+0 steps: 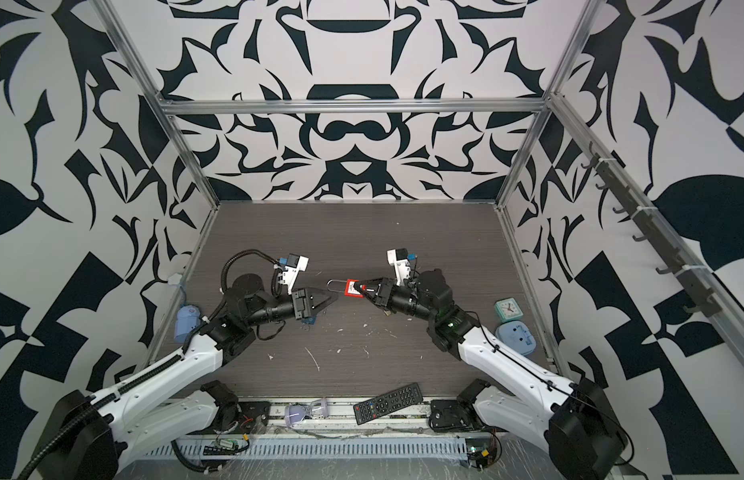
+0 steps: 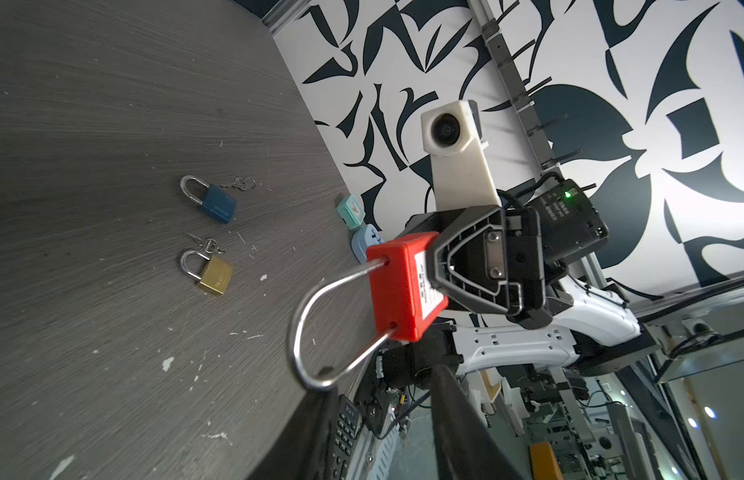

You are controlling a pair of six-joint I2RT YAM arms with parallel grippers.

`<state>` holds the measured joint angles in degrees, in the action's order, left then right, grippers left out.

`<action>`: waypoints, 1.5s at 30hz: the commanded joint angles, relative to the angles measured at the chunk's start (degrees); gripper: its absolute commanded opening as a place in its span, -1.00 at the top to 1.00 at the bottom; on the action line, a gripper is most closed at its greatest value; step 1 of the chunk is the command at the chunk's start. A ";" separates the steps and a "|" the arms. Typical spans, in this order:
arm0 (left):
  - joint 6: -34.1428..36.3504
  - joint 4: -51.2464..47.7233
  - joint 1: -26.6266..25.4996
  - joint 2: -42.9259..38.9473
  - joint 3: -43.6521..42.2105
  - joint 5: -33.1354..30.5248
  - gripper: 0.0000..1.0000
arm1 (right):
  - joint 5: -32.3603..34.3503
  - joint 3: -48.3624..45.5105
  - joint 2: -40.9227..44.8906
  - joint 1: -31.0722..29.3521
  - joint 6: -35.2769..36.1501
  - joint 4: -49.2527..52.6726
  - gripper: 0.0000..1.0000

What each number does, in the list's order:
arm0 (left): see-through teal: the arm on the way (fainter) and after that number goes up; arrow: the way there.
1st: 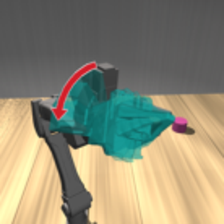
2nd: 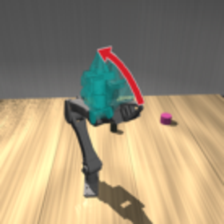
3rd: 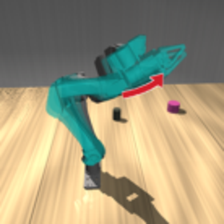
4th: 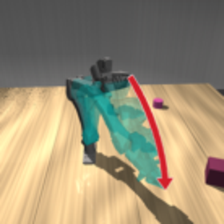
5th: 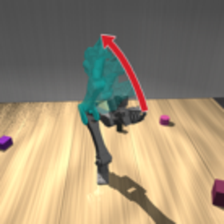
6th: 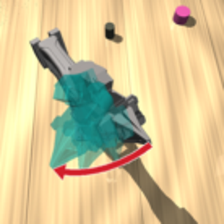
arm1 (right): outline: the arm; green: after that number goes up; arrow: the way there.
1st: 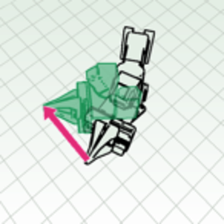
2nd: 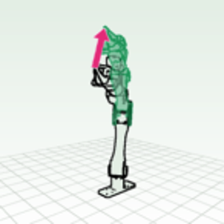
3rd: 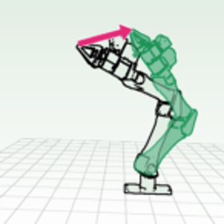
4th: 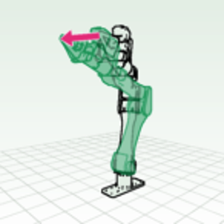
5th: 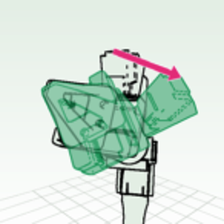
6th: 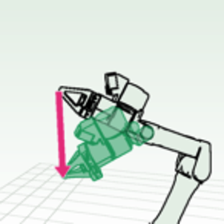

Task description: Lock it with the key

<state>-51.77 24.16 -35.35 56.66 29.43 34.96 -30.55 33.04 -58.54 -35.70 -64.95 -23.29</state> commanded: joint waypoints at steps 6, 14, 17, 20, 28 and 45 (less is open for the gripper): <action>-2.30 3.21 0.83 -2.01 -2.16 1.25 0.36 | -0.01 -0.78 2.21 0.20 0.61 -1.84 1.00; -2.81 4.22 0.90 -0.55 -2.10 1.53 0.53 | 0.05 -0.89 3.98 0.22 0.25 -1.63 1.00; -3.49 5.37 0.90 -0.06 -2.30 2.09 0.21 | 0.71 -0.69 5.21 0.21 0.73 -0.25 1.00; -3.58 5.41 0.90 0.10 -2.35 2.72 0.05 | 1.04 -0.56 5.81 0.25 0.82 0.05 1.00; -3.35 4.78 0.90 0.08 -2.12 0.82 0.14 | -1.45 -1.04 4.75 0.11 -0.06 -1.36 1.00; -3.93 6.36 0.89 3.45 0.73 2.92 0.53 | -3.98 -0.96 3.27 -0.11 1.08 -1.33 1.00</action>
<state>-55.66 28.49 -34.72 60.25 28.73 37.06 -33.34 31.48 -55.44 -35.66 -64.90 -21.19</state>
